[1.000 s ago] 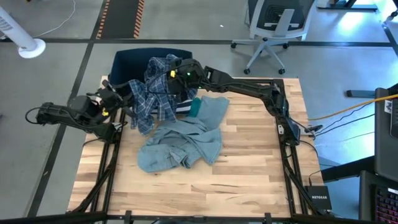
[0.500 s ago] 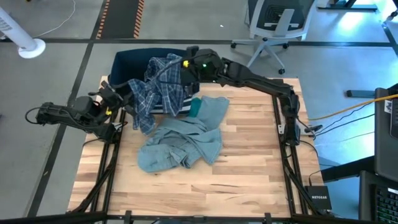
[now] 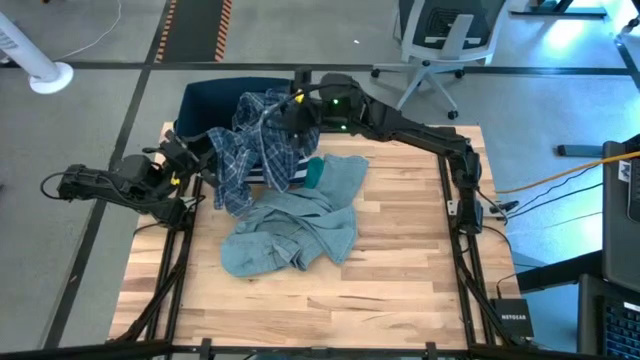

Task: Sort clothes
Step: Put the blue patterned pajama into the blue laundry bin

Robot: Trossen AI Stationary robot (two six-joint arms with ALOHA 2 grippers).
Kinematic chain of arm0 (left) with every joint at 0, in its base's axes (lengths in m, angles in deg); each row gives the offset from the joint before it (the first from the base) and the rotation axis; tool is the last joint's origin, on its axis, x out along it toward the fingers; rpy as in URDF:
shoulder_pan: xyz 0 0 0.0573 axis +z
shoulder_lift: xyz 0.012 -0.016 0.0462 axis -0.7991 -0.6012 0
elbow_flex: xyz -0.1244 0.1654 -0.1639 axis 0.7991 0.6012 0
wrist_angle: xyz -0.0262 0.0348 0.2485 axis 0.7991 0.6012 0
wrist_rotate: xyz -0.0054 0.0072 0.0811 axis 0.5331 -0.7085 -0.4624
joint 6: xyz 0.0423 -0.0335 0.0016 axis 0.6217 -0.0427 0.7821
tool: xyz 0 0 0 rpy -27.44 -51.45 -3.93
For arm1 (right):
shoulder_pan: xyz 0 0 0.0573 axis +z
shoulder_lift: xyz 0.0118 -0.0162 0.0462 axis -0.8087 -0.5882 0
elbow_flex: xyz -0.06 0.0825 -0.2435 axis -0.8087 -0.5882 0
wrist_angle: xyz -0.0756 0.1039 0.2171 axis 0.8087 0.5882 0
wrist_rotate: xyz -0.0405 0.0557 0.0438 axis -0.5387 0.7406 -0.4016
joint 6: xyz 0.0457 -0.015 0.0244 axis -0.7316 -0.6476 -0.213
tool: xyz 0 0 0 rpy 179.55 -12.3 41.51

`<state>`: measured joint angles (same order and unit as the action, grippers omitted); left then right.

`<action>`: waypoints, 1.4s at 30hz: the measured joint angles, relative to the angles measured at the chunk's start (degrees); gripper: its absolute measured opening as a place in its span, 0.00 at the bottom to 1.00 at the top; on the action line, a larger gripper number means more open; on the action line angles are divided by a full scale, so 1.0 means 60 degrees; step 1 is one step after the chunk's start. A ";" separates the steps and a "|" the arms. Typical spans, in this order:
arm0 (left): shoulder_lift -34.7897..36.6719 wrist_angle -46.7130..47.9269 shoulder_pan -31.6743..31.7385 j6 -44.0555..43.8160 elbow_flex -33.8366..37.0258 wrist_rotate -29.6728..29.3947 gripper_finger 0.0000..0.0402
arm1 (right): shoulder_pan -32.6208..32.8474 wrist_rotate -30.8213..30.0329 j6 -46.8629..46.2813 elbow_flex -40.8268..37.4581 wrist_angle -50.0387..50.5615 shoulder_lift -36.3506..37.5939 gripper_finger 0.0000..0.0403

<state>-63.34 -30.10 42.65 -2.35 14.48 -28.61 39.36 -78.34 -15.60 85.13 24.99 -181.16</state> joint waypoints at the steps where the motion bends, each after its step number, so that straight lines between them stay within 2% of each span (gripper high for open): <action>1: -0.0001 0.0051 0.0000 -0.0070 0.0000 0.0385 0.42 | 0.0000 0.0276 -0.0058 0.0001 -0.0078 -0.0121 0.72; 3: -0.0001 0.0111 0.0000 -0.0203 0.0000 0.1084 0.42 | -0.0007 0.0772 -0.0180 0.0000 0.0555 -0.0202 0.72; 6: -0.0001 0.0292 -0.0002 -0.0300 0.0000 0.1282 0.42 | 0.0064 0.0605 0.0329 -0.0015 0.2045 -0.0276 0.72; 17: 0.0003 0.0346 0.0000 -0.0245 0.0000 0.1166 0.42 | 0.0910 -0.2237 0.0858 -0.0011 0.6293 0.0914 0.72; 21: 0.0003 0.0388 0.0000 -0.0245 0.0000 0.1166 0.42 | 0.1228 -0.3659 0.0551 -0.0008 0.7696 0.1027 0.72; 23: 0.0003 0.0382 0.0000 -0.0245 0.0000 0.1166 0.42 | 0.1190 -0.4034 0.0323 -0.0267 0.7952 0.1027 0.72; 27: 0.0003 0.0384 0.0000 -0.0244 0.0000 0.1166 0.42 | 0.1034 -0.4061 0.0429 -0.1341 0.6776 0.0992 0.72; 33: 0.0003 0.0421 0.0000 -0.0242 0.0000 0.1162 0.42 | 0.0762 -0.3653 0.1855 -0.2866 0.2132 0.0987 0.72; 35: 0.0003 0.0450 0.0000 -0.0239 0.0000 0.1162 0.42 | 0.0626 -0.3179 0.2044 -0.3021 0.0828 0.0980 0.72; 37: 0.0003 0.0460 0.0000 -0.0225 0.0000 0.1162 0.42 | 0.0442 -0.2285 0.1998 -0.3053 -0.0170 0.0938 0.72; 42: -0.0012 0.0483 0.0000 -0.0219 0.0000 0.1162 0.42 | -0.0057 -0.1257 0.1343 -0.3075 -0.0834 0.0255 0.72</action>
<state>-63.41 -27.20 42.65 -3.66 14.48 -21.63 39.01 -85.88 -7.54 66.68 19.99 -179.64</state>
